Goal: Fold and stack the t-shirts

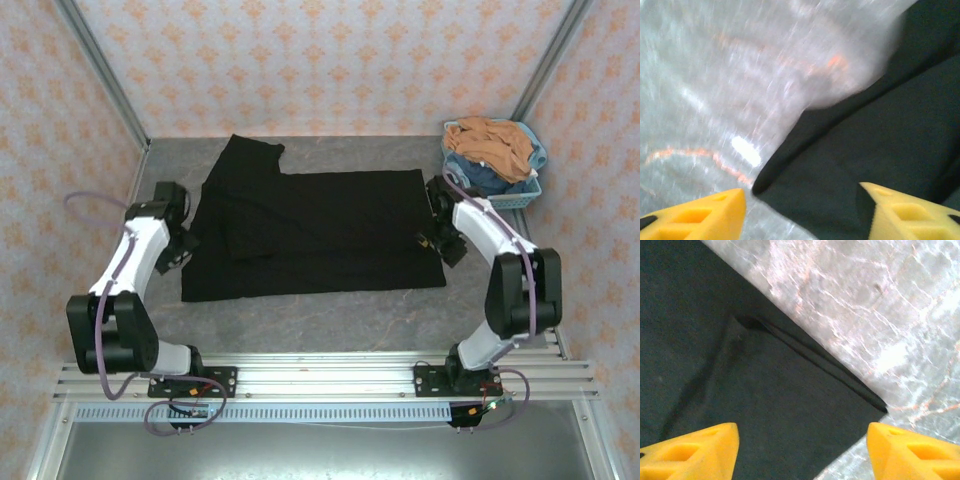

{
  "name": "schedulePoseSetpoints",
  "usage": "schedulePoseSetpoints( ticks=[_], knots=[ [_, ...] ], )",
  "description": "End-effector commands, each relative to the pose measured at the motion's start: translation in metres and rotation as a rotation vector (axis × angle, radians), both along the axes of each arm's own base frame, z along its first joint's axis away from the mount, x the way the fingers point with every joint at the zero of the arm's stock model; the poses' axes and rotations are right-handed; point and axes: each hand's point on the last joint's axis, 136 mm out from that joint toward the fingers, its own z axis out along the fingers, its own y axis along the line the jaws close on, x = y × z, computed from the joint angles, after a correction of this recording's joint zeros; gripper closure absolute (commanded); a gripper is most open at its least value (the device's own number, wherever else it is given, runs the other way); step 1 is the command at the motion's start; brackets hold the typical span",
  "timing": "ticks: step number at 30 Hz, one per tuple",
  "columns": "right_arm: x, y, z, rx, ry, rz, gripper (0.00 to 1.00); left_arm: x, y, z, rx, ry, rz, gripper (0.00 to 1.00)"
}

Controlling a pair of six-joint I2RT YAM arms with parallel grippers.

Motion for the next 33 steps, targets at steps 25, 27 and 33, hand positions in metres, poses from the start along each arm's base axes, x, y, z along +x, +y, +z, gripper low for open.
schedulePoseSetpoints(
  ticks=[25,27,33],
  knots=[
    [-0.088,-0.023,-0.065,-0.069,0.305,-0.046,0.79,-0.074,-0.001,-0.097,-0.077,0.291,0.240,0.86],
    [-0.101,-0.021,-0.066,-0.055,0.315,-0.067,0.78,-0.082,-0.001,-0.097,-0.067,0.306,0.244,0.86],
    [-0.105,-0.009,-0.060,0.026,0.262,-0.130,0.63,-0.077,0.004,-0.078,-0.033,0.237,0.229,0.81]
  ],
)
